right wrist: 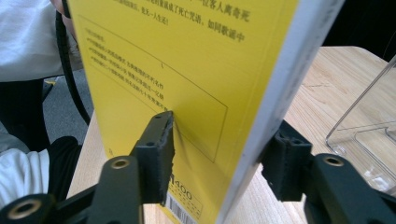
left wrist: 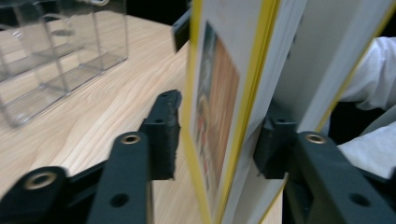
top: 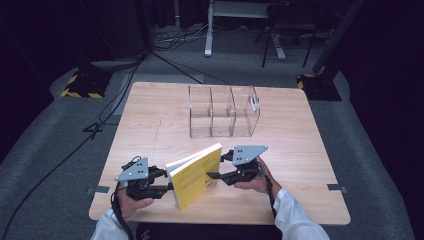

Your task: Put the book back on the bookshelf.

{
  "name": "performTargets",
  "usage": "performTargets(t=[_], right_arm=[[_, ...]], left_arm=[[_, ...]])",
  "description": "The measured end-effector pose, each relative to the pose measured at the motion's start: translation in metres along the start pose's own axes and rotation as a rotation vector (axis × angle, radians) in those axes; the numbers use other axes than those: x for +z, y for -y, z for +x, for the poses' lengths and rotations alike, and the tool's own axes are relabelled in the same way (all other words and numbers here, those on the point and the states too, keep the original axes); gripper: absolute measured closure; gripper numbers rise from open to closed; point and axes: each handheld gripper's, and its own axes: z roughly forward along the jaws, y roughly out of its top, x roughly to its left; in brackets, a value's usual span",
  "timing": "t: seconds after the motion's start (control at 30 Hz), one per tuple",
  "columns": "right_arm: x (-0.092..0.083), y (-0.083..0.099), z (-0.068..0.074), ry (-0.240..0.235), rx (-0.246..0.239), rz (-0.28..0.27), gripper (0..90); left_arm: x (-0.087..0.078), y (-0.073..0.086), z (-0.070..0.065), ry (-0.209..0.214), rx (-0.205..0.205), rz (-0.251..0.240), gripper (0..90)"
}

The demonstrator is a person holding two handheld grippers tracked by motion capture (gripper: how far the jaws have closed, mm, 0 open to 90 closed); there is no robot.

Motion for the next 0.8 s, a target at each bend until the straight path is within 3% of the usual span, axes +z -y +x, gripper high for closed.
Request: performTargets(t=[0.13, 0.47, 0.63, 0.8], right_arm=[[-0.003, 0.003, 0.001, -0.005, -0.002, -0.015, 53.8], [-0.007, 0.006, 0.004, -0.003, -0.012, -0.025, 55.8], [-0.008, 0.007, 0.004, 0.001, -0.015, -0.030, 62.4], [-0.007, 0.007, 0.005, 0.004, -0.017, -0.032, 63.9]], left_arm=[[-0.005, 0.007, 0.000, 0.015, -0.015, 0.044, 41.4], [-0.006, 0.019, -0.009, 0.002, -0.020, 0.152, 26.1], [-0.001, 0.026, -0.018, -0.039, 0.005, 0.235, 19.4], [0.009, 0.025, -0.025, -0.105, 0.030, 0.234, 16.6]])
